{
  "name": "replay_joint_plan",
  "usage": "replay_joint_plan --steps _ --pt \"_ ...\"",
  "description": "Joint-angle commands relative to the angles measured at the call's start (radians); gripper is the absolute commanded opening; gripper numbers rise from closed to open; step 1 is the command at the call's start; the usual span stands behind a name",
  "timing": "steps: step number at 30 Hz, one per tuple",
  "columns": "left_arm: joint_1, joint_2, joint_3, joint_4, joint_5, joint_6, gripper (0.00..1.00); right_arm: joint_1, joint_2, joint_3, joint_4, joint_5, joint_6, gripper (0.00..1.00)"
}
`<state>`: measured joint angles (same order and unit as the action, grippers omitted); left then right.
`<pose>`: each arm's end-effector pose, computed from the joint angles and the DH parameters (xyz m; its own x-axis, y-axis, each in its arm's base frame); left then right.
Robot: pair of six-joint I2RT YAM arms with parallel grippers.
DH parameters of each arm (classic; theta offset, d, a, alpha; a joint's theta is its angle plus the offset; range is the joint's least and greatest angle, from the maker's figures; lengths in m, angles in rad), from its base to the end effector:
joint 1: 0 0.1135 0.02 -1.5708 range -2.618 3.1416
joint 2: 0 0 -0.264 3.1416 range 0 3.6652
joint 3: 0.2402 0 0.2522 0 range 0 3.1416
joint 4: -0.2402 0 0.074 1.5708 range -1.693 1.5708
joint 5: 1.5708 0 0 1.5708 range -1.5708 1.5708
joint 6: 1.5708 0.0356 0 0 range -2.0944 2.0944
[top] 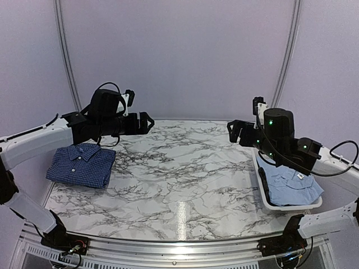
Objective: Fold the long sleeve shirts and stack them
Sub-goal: Reset both arms
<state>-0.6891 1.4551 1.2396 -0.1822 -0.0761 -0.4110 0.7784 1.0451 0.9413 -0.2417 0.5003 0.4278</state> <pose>0.2661 -0.2158 0.3396 -0.5057 -0.0995 -0.8569 0.4122 0.8447 -0.3414 0.1803 0.1538 0.3405 -0.3417 0.1743 -0.9235 -0.1681 0.9555 0.2425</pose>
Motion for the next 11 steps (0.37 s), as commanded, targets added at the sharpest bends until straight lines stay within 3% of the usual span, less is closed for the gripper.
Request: replay_joint_plan --steps 1,11 --pt "-0.001 -0.018 -0.025 0.041 -0.031 0.003 0.99 -0.007 -0.025 -0.012 0.063 0.015 -0.025 0.99" --pt "-0.001 -0.037 -0.045 0.053 -0.038 0.001 0.99 -0.006 -0.013 -0.027 0.110 0.004 -0.046 0.99"
